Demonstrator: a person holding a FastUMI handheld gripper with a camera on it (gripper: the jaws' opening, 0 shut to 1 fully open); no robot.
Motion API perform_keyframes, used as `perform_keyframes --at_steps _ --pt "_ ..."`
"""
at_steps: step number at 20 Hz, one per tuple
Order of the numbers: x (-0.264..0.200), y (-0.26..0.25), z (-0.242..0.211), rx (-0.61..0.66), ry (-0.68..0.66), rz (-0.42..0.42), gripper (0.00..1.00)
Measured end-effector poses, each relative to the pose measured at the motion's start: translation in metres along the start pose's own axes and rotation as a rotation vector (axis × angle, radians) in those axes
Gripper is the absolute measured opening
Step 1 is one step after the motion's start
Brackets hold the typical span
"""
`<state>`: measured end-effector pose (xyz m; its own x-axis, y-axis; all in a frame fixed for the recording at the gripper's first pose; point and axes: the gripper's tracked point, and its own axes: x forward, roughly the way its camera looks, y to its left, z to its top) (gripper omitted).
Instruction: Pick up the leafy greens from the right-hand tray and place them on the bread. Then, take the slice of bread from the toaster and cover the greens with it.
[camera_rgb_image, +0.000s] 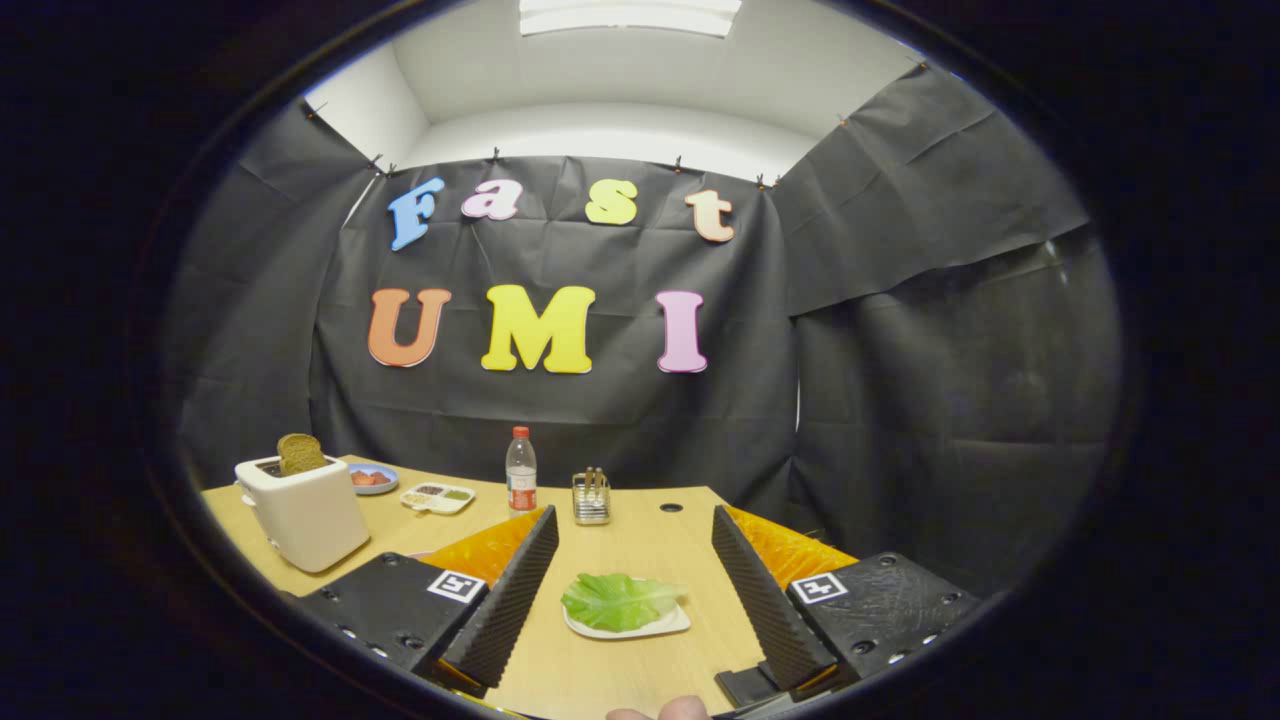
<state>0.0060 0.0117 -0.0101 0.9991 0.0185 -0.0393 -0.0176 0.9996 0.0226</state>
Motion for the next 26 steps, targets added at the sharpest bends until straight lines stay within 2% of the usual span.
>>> perform_keyframes --at_steps 8,13,19,26 --pt "0.012 0.004 -0.011 0.022 0.036 0.007 0.95" --pt "0.037 -0.006 -0.037 0.137 0.133 0.027 0.95" --pt "0.092 -0.027 -0.081 0.251 0.288 0.022 0.95" --pt "0.14 -0.043 -0.15 0.429 0.486 0.013 0.95"
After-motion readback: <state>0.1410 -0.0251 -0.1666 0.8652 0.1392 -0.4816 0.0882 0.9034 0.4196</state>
